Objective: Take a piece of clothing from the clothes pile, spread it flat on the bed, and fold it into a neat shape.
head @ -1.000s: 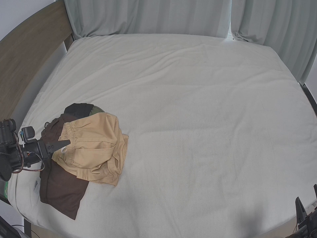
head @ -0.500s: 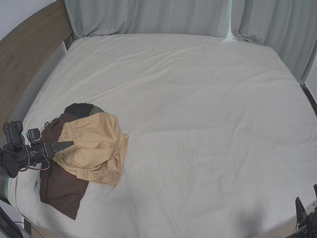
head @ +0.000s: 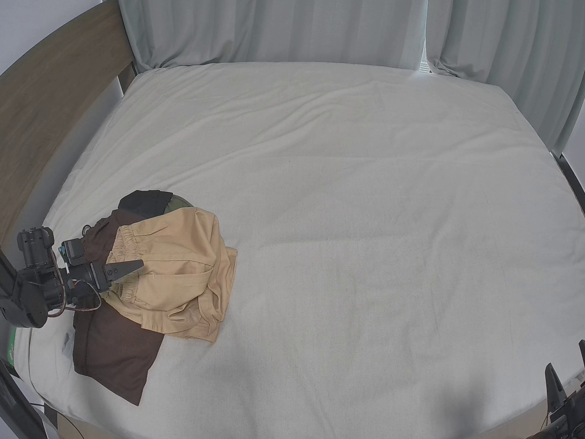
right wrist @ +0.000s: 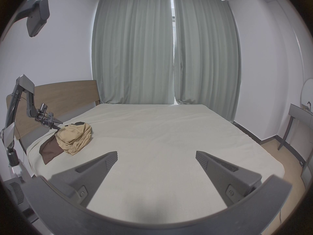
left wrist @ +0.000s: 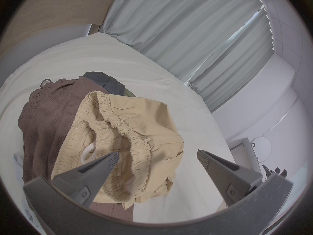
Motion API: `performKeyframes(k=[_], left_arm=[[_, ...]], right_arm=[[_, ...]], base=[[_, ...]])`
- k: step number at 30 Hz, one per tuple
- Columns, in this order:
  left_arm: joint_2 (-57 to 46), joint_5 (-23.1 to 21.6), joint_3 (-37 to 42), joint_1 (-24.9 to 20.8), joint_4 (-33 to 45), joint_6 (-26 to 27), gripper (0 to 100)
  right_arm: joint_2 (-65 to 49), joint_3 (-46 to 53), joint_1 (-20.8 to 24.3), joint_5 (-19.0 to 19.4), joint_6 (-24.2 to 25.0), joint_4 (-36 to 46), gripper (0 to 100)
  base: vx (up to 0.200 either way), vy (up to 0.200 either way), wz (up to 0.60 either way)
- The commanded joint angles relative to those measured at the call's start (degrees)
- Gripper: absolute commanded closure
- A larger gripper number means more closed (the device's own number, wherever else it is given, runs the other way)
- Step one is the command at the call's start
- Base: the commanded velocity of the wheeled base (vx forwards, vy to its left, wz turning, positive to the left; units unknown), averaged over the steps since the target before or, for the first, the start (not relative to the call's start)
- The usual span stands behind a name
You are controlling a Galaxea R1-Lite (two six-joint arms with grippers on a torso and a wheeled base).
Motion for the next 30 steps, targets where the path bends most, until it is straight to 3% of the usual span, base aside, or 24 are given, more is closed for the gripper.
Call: performKeyframes(k=[1,10,19,30], left_arm=[[1.8,-0.1,-0.1,-0.9,-0.9,-0.1,0],[2.8,0.0,0.0,-3.8,-1.7,-0.1,0],[7.1,0.1,1.2,-6.4,-9.7,-0.1,0],[8.8,1.2,1.0,-7.0,-12.6,-0.2,0]], right_arm=[[-0.9,1.0,0.0,0.1,0.0,0.0,0],[-0.9,1.0,0.0,0.1,0.0,0.0,0],[-0.9,1.0,0.0,0.1,0.0,0.0,0],[-0.9,1.0,0.1,0.0,0.0,0.0,0]], base=[[0.0,0.0,0.0],[0.0,0.0,0.0],[0.0,0.0,0.0],[0.0,0.0,0.0]])
